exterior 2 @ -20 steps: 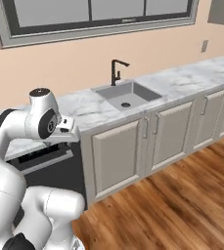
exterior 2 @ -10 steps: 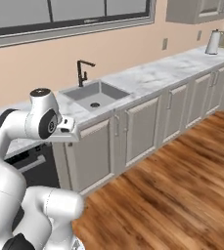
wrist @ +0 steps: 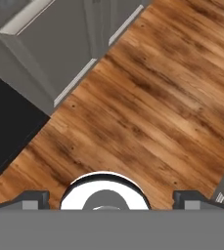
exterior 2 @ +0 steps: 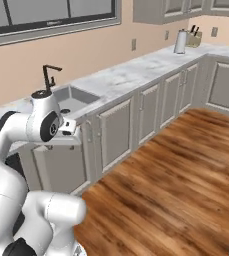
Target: Four empty soda cans are scattered around the kitchen. Gather all the cans and cluster them next to the stove for recycling.
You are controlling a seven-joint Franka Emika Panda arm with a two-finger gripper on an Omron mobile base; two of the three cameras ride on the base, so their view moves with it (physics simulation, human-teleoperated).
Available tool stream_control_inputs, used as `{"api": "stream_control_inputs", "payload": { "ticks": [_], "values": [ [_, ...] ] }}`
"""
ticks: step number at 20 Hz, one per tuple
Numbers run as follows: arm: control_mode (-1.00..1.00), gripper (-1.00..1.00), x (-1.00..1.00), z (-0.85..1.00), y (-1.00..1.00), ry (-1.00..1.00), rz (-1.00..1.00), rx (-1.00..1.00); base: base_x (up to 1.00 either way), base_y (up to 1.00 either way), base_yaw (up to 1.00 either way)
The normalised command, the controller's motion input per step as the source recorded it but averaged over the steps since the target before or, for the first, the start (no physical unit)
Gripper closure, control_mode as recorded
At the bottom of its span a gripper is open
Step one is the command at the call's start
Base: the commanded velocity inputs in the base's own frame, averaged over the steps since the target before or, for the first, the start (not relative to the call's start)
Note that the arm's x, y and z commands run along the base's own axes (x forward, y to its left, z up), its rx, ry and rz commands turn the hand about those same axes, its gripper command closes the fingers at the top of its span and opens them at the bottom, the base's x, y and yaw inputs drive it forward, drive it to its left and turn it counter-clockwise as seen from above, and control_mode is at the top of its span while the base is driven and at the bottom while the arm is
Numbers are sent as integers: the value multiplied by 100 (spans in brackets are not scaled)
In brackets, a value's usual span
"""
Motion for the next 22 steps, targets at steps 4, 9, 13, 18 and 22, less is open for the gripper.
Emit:
{"api": "stream_control_inputs", "payload": {
  "ticks": [4,9,13,18,22],
  "values": [
    [100,-100,0,0,0,0,0,0,0,-43,-38],
    [100,-100,0,0,0,0,0,0,17,-33,-34],
    [100,-100,0,0,0,0,0,0,40,-22,-28],
    [100,-100,0,0,0,0,0,0,61,-10,-22],
    [100,-100,0,0,0,0,0,0,81,0,-15]
  ]
}}
